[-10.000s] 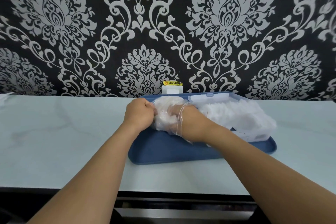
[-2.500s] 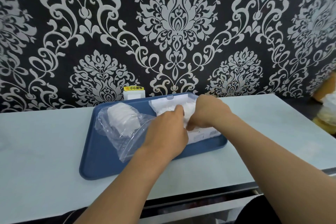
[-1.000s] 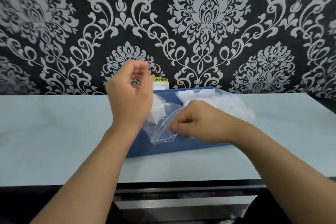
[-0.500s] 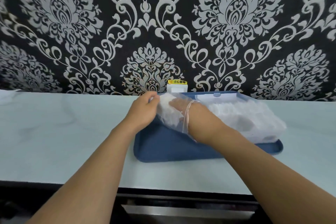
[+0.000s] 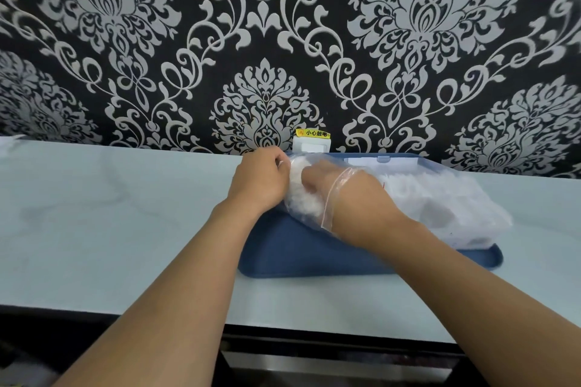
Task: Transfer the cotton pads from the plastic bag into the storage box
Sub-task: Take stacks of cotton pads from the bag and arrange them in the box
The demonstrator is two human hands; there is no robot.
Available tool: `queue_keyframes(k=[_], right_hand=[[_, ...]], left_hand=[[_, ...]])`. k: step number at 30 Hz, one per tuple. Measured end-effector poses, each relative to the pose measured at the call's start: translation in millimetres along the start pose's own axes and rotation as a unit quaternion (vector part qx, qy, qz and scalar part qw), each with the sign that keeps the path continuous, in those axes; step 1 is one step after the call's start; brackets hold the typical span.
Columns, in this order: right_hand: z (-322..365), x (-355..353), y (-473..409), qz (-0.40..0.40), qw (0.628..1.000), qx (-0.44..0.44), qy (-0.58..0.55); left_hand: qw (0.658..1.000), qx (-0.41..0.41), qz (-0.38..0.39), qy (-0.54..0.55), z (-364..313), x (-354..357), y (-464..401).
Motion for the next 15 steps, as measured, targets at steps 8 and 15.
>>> queue_keyframes(k=[8,15], right_hand=[[-27,-23,34,-0.039,0.981,0.066,-0.176],[-97,-52,91,-0.107,0.738,0.149,-0.650]], left_hand=[[1.000,-0.013,0.000,-0.018,8,0,1],[0.970,0.068,-0.170,0.159,-48,-31,27]])
Point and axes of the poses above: each hand's wrist, its own y-axis away from the middle knuckle, its own x-axis out of the palm, z = x × y, the point moved 3 cm from there along -y, towards the middle knuckle, and after that the axes turned 2 degrees about -x, right-handed, at the moved point
